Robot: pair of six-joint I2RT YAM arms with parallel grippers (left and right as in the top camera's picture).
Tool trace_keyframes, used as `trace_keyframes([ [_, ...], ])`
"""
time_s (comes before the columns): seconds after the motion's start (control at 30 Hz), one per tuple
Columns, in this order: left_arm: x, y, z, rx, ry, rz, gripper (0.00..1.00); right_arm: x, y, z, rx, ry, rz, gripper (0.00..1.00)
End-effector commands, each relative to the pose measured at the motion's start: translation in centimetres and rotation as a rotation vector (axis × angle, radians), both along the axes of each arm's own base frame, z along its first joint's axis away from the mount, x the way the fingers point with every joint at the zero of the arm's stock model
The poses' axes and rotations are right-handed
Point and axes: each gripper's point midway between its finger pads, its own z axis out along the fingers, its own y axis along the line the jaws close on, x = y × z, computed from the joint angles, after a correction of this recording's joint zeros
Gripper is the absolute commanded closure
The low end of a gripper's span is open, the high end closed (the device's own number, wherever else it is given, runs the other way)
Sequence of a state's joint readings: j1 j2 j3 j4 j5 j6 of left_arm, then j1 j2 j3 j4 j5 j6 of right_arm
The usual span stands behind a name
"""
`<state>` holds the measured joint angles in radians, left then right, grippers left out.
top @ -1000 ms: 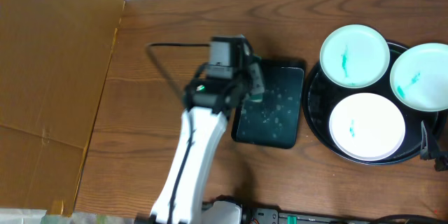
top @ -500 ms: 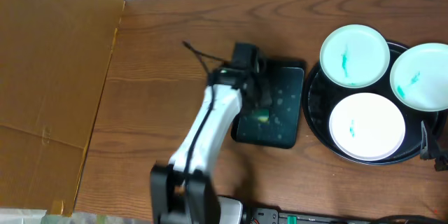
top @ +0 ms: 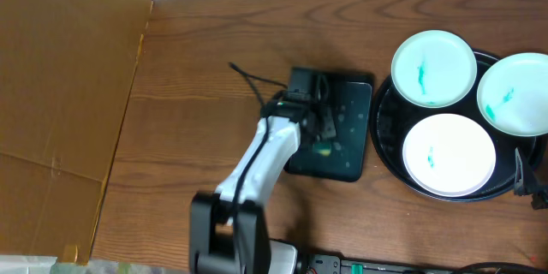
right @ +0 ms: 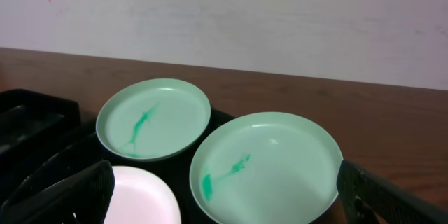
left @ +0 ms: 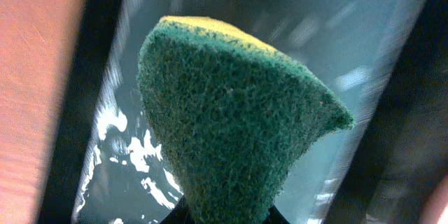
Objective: Clean dirty plates on tray and stack at the side
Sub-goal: 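Lift the sponge with the left gripper out of the tray, then move the sponge with the left gripper onto the front white plate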
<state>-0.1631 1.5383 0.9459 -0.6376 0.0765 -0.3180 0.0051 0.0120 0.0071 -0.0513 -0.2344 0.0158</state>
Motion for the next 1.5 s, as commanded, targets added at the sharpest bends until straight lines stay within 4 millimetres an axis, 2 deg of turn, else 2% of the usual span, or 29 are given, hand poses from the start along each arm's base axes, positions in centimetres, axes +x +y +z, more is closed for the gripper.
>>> trace_keyframes([
  [0.0,0.7,-0.5,1.5,-0.021,-0.010,-0.001,0.93,-0.1,0.2,0.0,0.012,0.003,0.007,0.01],
  [0.07,1.6,-1.1,4.3,-0.052,-0.053,-0.009,0.93,-0.1,0.2,0.0,0.012,0.003,0.007,0.01],
  [0.17,2.5,-2.1,10.2,-0.117,-0.164,-0.029,0.93,-0.1,0.2,0.0,0.012,0.003,0.007,0.01],
  [0.3,2.0,-3.5,16.6,-0.222,-0.326,-0.062,0.93,-0.1,0.2,0.0,0.012,0.003,0.007,0.01],
  [0.4,0.8,-4.1,18.5,-0.293,-0.353,0.026,0.93,-0.1,0.2,0.0,0.012,0.003,0.007,0.01],
  [0.47,0.1,-5.1,18.6,-0.326,-0.330,0.053,0.93,-0.1,0.2,0.0,0.012,0.003,0.007,0.01],
  [0.53,-0.5,-6.7,18.0,-0.343,-0.298,0.036,0.93,-0.1,0.2,0.0,0.012,0.003,0.007,0.01],
  [0.63,-1.0,-9.9,16.2,-0.366,-0.237,-0.002,0.93,-0.1,0.2,0.0,0.012,0.003,0.007,0.01],
  [0.77,-1.3,-14.9,12.0,-0.360,-0.141,-0.060,0.93,-0.1,0.2,0.0,0.012,0.003,0.007,0.01],
  [0.87,-1.7,-18.9,7.9,-0.320,-0.070,-0.130,0.93,-0.1,0.2,0.0,0.012,0.003,0.007,0.01],
  [0.97,-1.9,-22.3,4.6,-0.310,-0.038,-0.194,0.93,-0.1,0.2,0.0,0.012,0.003,0.007,0.01],
  [1.07,-2.1,-24.3,2.0,-0.302,-0.017,-0.230,0.93,-0.1,0.2,0.0,0.012,0.003,0.007,0.01],
  [1.2,-2.6,-25.7,-0.1,-0.303,0.015,-0.200,0.93,-0.1,0.2,0.0,0.012,0.003,0.007,0.01],
  [1.4,-3.4,-26.5,-1.2,-0.272,0.016,-0.206,0.93,-0.1,0.2,0.0,0.012,0.003,0.007,0.01],
  [1.47,-4.0,-27.1,-1.1,-0.273,0.016,-0.226,0.87,-0.1,0.2,0.0,0.012,0.003,0.007,0.01],
])
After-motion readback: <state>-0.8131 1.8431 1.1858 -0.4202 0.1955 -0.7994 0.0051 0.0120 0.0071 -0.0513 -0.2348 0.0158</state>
